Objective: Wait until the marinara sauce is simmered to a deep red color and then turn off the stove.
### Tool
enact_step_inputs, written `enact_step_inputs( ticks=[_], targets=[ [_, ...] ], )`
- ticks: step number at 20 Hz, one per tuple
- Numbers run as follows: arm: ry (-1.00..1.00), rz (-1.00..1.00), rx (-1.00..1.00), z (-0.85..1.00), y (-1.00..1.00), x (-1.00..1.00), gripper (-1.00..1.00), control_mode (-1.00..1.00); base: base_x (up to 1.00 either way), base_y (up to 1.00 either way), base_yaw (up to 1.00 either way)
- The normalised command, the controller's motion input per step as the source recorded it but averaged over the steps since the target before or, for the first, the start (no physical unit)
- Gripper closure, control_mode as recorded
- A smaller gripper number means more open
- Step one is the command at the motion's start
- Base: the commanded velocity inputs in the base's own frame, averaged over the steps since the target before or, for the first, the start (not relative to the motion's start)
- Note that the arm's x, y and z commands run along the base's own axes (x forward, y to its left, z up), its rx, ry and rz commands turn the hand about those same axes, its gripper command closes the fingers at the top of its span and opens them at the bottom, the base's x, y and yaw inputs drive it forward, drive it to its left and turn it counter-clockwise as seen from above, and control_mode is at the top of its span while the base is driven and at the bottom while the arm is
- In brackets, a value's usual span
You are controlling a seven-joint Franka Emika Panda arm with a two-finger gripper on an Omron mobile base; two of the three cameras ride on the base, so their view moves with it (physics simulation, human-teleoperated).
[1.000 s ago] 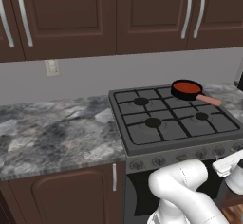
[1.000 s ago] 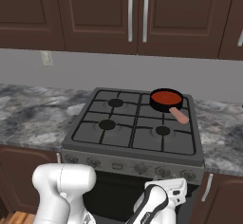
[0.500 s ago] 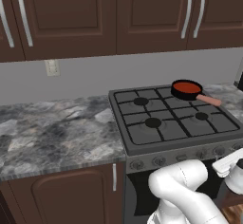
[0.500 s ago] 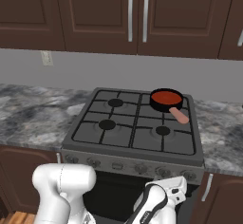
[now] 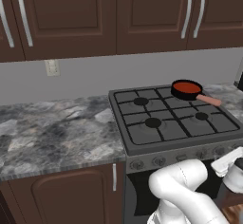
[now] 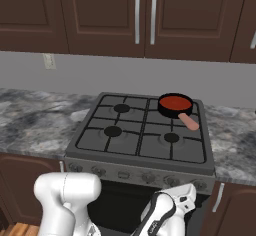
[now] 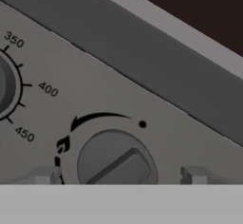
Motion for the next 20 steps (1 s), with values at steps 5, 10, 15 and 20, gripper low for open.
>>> enact_step_inputs(
  ticks=[5,10,15,20],
  targets=[
    [0.00,0.00,-0.03,-0.05,0.00,0.16,-1.00,-1.00,0.00,0.00,0.00],
    [0.00,0.00,0.00,-0.06,0.00,0.14,-1.00,-1.00,0.00,0.00,0.00],
    [0.00,0.00,0.00,-0.05,0.00,0.11,-1.00,-1.00,0.00,0.00,0.00],
    [0.00,0.00,0.00,-0.04,0.00,0.11,-1.00,-1.00,0.00,0.00,0.00]
  ],
)
